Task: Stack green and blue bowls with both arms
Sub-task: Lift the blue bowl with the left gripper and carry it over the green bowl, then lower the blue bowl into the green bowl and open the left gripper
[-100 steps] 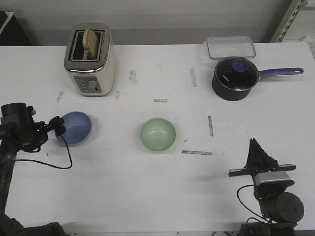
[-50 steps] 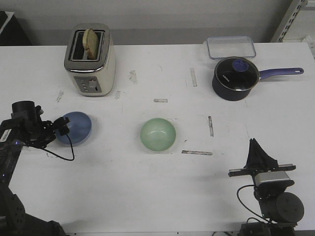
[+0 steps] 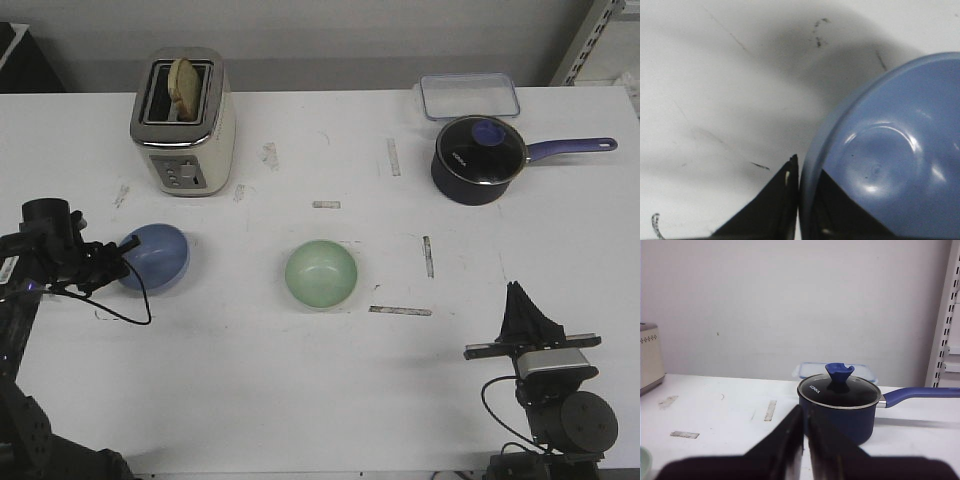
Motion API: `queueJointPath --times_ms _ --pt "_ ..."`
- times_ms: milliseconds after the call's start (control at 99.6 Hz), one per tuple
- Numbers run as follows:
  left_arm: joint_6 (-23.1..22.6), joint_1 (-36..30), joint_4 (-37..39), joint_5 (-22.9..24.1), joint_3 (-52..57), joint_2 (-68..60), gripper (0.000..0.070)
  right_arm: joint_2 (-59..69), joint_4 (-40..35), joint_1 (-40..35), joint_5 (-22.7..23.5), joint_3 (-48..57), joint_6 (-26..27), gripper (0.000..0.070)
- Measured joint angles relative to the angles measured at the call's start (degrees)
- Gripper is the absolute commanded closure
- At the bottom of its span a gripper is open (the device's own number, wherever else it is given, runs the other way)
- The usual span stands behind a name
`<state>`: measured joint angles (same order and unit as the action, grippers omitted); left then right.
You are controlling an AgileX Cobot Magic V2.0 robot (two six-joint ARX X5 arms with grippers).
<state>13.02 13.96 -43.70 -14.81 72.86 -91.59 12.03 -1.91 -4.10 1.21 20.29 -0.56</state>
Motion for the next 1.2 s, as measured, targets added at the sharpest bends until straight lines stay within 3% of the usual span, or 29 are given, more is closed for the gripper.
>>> queueJointPath --times_ms 221,512,793,1195 --pt "0.00 -6.71 -8.17 -0.02 9.18 0.04 0.0699 0.00 0.00 0.00 0.00 0.00 0.00 0.0694" --pt "5.38 -22.91 -6.16 -0.04 12.39 -0.52 0.0699 0.00 0.00 0.00 0.00 0.00 0.00 0.0694" --pt "9.60 -37.57 -5.33 -0.07 20.48 -10.60 0.0699 0.00 0.00 0.00 0.00 0.00 0.00 0.0694" --pt "10.34 -45.79 -2.08 -0.09 24.26 -16.44 0.0697 0.00 0.02 0.00 0.00 0.00 0.00 0.0694"
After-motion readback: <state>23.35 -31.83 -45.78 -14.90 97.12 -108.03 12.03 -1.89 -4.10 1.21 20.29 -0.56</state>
